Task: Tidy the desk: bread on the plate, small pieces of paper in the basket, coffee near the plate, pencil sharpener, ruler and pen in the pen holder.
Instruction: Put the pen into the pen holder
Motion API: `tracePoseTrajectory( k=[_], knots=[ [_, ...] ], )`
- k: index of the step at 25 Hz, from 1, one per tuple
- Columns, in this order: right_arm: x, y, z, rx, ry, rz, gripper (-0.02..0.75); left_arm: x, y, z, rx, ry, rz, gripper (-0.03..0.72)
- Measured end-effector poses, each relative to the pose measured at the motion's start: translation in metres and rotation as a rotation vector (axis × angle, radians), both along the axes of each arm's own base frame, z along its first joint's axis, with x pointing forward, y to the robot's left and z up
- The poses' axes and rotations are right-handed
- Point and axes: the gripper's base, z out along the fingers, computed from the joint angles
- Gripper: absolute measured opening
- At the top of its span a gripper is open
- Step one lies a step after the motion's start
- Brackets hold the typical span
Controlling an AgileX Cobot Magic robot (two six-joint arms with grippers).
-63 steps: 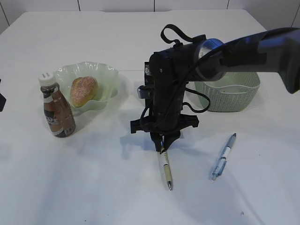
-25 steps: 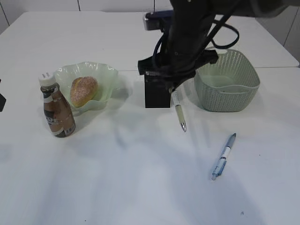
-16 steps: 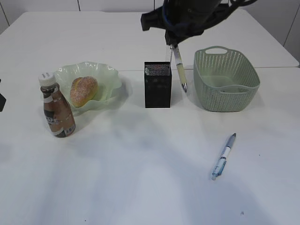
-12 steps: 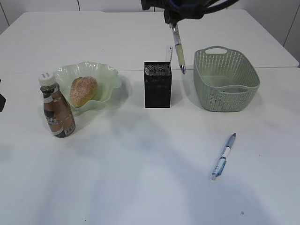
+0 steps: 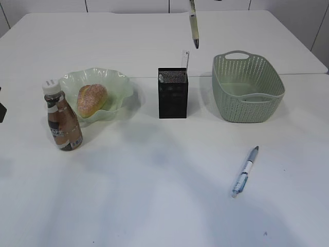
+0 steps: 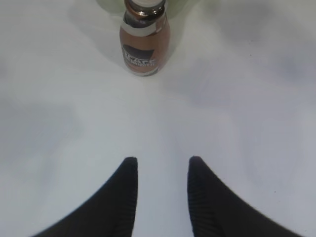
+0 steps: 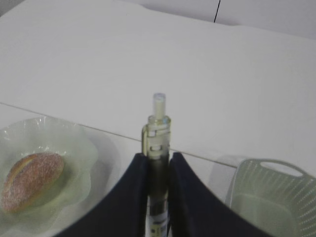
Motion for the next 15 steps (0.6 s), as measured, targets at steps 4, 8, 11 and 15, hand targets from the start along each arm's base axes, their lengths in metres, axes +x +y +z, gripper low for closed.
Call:
tracePoseTrajectory(
  k=[4,8,11,15],
  knots=[
    [0.002,0.0,0.001,0.013,-0.068,0.001,0.118,0.0,0.0,0.0,-0.001,-0.002,0.0,0.239],
    [0.004,0.002,-0.008,0.025,-0.111,0.008,0.118,0.0,0.0,0.0,-0.001,-0.002,0.0,0.239],
    [0.006,0.004,-0.021,0.017,-0.156,0.033,0.118,0.0,0.0,0.0,0.001,-0.002,0.0,0.239],
    [0.005,0.005,-0.036,0.03,-0.204,0.055,0.118,0.0,0.0,0.0,0.005,-0.003,-0.001,0.239]
  ],
)
